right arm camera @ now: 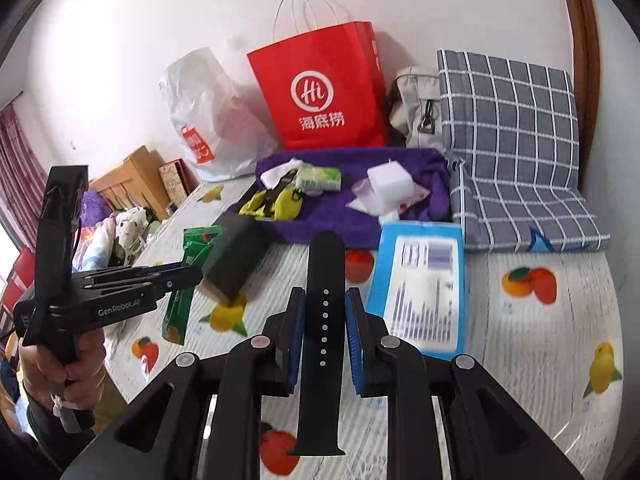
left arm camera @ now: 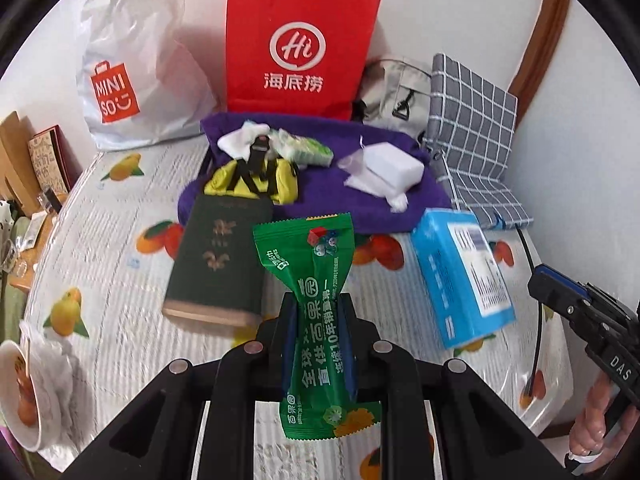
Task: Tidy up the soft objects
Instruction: 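Carry the green packet with the left tool while the right carries the strap piece to the towel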
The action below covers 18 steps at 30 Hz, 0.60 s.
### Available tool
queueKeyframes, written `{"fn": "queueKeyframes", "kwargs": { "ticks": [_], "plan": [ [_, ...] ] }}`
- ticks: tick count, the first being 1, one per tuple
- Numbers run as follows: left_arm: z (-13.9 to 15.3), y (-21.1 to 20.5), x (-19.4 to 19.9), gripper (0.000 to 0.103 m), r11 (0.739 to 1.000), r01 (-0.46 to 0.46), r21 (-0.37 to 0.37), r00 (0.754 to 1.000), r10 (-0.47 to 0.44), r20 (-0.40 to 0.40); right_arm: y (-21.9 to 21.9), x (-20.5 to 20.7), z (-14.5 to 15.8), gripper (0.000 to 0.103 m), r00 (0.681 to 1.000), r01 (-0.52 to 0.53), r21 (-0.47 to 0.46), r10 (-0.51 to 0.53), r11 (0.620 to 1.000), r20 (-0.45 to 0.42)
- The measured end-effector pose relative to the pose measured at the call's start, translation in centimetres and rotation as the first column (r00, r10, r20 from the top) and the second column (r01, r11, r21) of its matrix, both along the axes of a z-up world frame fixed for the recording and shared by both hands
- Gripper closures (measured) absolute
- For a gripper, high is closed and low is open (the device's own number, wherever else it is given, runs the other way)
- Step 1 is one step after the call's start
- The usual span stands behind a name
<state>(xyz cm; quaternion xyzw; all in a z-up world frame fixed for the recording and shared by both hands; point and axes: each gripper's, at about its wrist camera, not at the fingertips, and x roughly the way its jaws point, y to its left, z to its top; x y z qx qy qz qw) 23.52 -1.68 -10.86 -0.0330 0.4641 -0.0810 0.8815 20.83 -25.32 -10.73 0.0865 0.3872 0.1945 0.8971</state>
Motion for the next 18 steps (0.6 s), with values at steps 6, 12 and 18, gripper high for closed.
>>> {"fn": "queueKeyframes", "kwargs": {
  "ticks": [6, 12, 18],
  "plan": [
    [1.0, 0.6, 2.6, 0.084, 1.000, -0.005, -0.015, 1.000, 0.006, 0.012, 0.3, 3.3, 1.3, 0.083, 1.000, 0.009, 0.014, -0.010, 1.000, 0.024],
    [1.6, 1.2, 5.1, 0.084, 1.000, -0.017, -0.007, 1.000, 0.017, 0.022, 1.0, 6.9, 2.3, 0.083, 0.999, 0.018, 0.029, -0.019, 0.999, 0.042],
    [1.5, 2.2, 7.8, 0.084, 0.999, -0.033, -0.009, 0.999, 0.033, 0.035, 1.3, 10.7, 2.5, 0.083, 0.998, 0.034, 0.042, -0.036, 0.999, 0.043]
  ]
}}
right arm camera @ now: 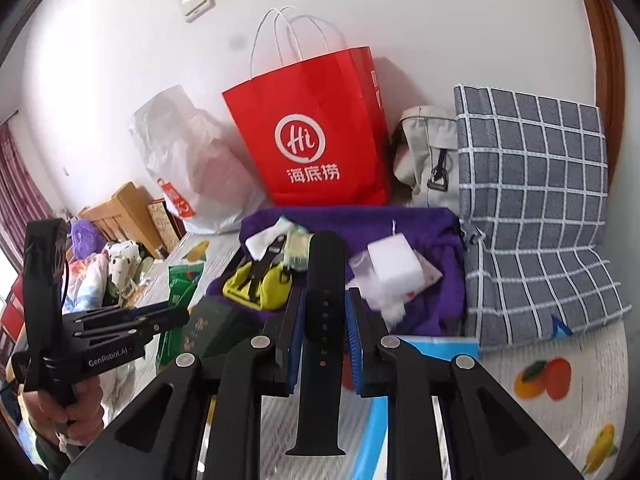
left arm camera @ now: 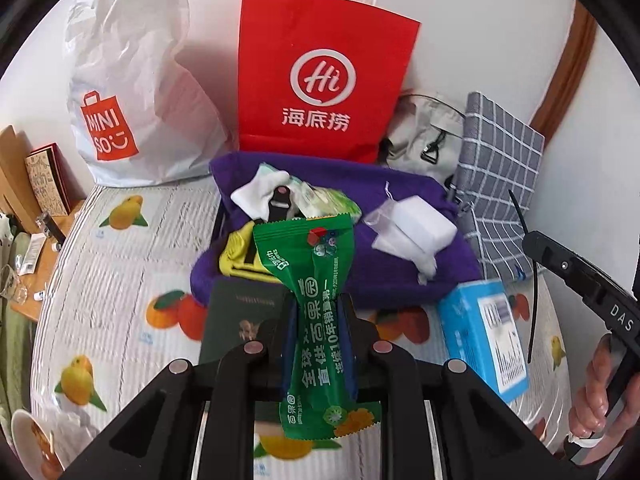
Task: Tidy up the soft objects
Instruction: 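Carry the green packet with the left tool while the right carries the strap piece to the towel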
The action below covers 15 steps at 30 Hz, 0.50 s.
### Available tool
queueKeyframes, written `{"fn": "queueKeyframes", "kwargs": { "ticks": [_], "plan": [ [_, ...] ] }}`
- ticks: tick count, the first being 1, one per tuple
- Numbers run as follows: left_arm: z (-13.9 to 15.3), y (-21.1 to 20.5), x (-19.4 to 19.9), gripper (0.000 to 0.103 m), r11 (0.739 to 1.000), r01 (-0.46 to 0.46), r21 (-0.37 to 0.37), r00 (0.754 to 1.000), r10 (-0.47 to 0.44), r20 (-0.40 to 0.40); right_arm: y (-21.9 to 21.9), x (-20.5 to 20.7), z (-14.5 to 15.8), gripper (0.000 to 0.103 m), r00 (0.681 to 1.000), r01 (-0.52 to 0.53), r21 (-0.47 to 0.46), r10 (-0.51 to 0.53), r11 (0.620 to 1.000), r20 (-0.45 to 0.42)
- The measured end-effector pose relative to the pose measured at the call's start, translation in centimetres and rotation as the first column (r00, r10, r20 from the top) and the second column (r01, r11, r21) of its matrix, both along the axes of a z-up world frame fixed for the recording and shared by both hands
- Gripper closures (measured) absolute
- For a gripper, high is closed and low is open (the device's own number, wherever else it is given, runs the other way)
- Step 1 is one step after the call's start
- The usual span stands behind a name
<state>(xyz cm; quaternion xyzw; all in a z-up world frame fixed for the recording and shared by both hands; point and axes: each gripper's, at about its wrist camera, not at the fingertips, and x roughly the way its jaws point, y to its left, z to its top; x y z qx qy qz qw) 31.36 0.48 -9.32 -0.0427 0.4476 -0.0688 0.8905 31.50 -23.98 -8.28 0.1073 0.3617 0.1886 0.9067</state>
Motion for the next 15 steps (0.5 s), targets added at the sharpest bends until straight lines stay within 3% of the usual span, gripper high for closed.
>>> {"fn": "queueKeyframes", "kwargs": {
  "ticks": [15],
  "plan": [
    [0.1, 1.0, 6.3, 0.084, 1.000, -0.021, -0.008, 1.000, 0.021, 0.012, 1.5, 7.0, 0.5, 0.083, 1.000, 0.001, 0.016, -0.001, 1.000, 0.022]
  ]
}}
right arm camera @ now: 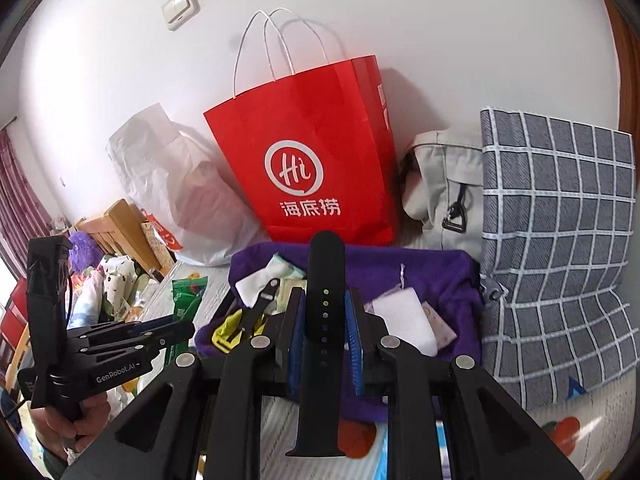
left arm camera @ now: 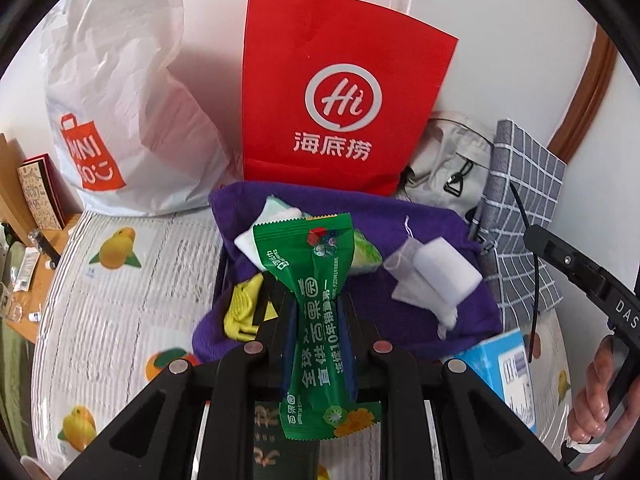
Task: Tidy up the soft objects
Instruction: 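Carry the green packet with the left tool while the right carries the strap piece to the towel, then release the green packet with the left tool while the right releases the strap piece on the towel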
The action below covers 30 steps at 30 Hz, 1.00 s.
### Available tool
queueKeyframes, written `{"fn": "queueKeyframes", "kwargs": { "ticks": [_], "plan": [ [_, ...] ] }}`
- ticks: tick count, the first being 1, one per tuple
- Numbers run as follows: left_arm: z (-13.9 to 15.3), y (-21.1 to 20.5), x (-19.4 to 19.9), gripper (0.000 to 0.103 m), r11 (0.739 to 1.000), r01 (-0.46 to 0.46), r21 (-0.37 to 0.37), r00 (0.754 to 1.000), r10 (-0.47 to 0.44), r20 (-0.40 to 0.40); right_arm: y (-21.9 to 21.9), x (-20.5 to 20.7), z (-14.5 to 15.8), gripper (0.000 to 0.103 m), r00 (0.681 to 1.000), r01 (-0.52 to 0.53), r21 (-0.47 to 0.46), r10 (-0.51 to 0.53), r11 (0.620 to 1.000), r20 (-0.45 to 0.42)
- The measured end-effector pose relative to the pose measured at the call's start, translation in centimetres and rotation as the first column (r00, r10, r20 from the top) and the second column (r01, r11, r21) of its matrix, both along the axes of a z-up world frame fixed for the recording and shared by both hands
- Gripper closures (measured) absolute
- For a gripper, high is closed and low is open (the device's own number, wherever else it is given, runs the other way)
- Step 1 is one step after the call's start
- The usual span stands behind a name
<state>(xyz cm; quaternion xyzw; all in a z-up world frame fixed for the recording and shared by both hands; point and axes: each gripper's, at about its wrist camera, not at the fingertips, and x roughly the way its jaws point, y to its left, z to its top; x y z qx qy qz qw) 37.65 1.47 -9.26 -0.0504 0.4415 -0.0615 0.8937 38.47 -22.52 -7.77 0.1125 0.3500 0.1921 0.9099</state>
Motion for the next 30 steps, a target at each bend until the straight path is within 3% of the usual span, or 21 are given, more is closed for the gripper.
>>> {"fn": "queueKeyframes", "kwargs": {
  "ticks": [7, 17, 30],
  "plan": [
    [-0.1, 0.2, 3.0, 0.084, 1.000, -0.004, -0.011, 1.000, 0.004, -0.001, 0.3, 3.0, -0.8, 0.083, 1.000, 0.016, 0.008, -0.016, 1.000, -0.014],
    [-3.8, -0.1, 7.0, 0.084, 0.997, 0.002, -0.074, 0.997, -0.008, -0.080, 0.6, 6.3, -4.8, 0.083, 0.995, 0.027, -0.007, -0.028, 1.000, -0.098],
    [-6.7, 0.0, 9.8, 0.080, 0.996, 0.005, -0.084, 0.987, -0.018, -0.158, 1.3, 9.0, -9.7, 0.082, 0.975, 0.031, -0.025, -0.036, 0.999, -0.221]
  ]
}}
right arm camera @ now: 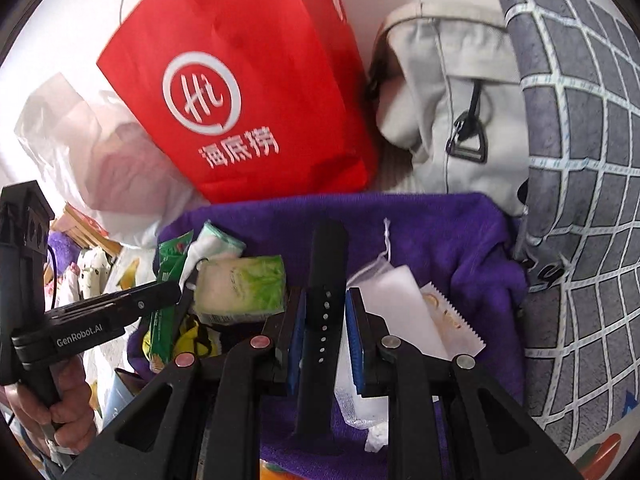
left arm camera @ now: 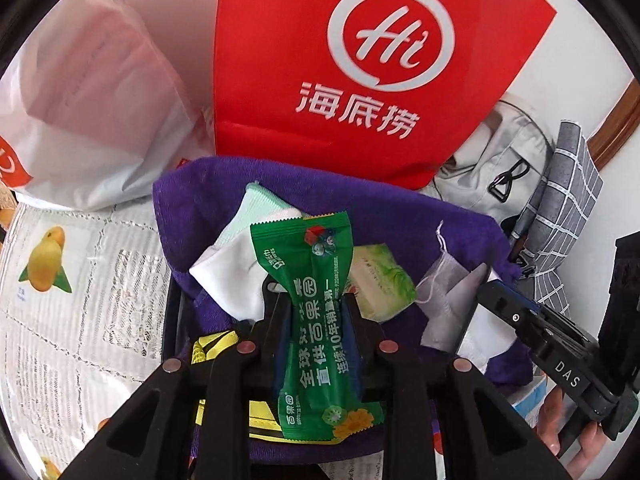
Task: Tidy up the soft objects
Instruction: 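Release the green packet with the left tool while the right releases the strap piece on the towel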
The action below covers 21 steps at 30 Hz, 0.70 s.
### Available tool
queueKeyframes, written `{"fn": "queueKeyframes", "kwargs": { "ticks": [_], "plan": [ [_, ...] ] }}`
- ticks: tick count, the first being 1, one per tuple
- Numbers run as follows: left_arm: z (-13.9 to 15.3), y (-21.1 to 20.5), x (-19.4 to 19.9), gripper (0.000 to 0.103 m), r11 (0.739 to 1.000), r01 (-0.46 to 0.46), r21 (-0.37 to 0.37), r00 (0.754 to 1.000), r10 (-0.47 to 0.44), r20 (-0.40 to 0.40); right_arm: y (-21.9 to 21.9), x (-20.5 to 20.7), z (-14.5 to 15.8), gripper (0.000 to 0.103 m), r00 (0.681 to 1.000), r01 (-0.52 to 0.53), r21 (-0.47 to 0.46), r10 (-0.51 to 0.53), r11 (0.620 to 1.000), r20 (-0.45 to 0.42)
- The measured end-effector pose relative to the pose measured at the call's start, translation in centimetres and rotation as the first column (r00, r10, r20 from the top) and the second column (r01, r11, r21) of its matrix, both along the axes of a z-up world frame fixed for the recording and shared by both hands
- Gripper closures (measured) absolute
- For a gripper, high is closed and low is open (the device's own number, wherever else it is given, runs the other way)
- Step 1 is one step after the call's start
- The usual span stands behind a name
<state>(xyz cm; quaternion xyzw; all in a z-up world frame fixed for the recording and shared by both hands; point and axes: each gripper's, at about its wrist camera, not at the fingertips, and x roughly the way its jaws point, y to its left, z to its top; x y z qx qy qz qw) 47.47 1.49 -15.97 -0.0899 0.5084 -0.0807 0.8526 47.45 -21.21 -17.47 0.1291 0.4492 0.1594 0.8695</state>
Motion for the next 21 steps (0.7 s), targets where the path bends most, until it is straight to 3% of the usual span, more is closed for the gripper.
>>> {"fn": "queueKeyframes", "kwargs": {
  "ticks": [3, 7, 9, 12, 16, 21],
  "plan": [
    [-0.2, 0.4, 0.1, 0.074, 1.000, -0.013, -0.004, 1.000, 0.013, -0.002, 0.2, 0.1, -0.2, 0.082, 1.000, -0.010, 0.004, 0.010, 1.000, -0.016],
    [-0.1, 0.7, 0.2, 0.067, 0.999, -0.014, -0.029, 1.000, 0.014, -0.014, 0.1, 0.0, 0.0, 0.070, 1.000, -0.013, 0.010, 0.013, 1.000, -0.017],
    [0.3, 0.7, 0.1, 0.052, 0.999, -0.015, -0.039, 1.000, 0.015, -0.010, 0.0, -0.2, 0.3, 0.070, 1.000, -0.013, 0.013, 0.013, 1.000, -0.008],
    [1.2, 0.4, -0.6, 0.050, 1.000, -0.010, -0.024, 1.000, 0.011, 0.004, -0.2, -0.6, 1.1, 0.068, 1.000, -0.015, 0.015, 0.015, 1.000, -0.003],
    [2.7, -0.5, -2.4, 0.042, 1.000, 0.005, 0.016, 0.999, -0.005, 0.035, -0.8, -2.2, 2.5, 0.043, 1.000, 0.020, 0.023, -0.020, 1.000, 0.009],
    [4.3, -1.8, -5.8, 0.038, 0.998, 0.020, 0.067, 0.998, -0.024, 0.053, -1.1, -5.5, 4.4, 0.039, 0.999, 0.019, -0.039, -0.017, 0.999, 0.038]
  ]
}}
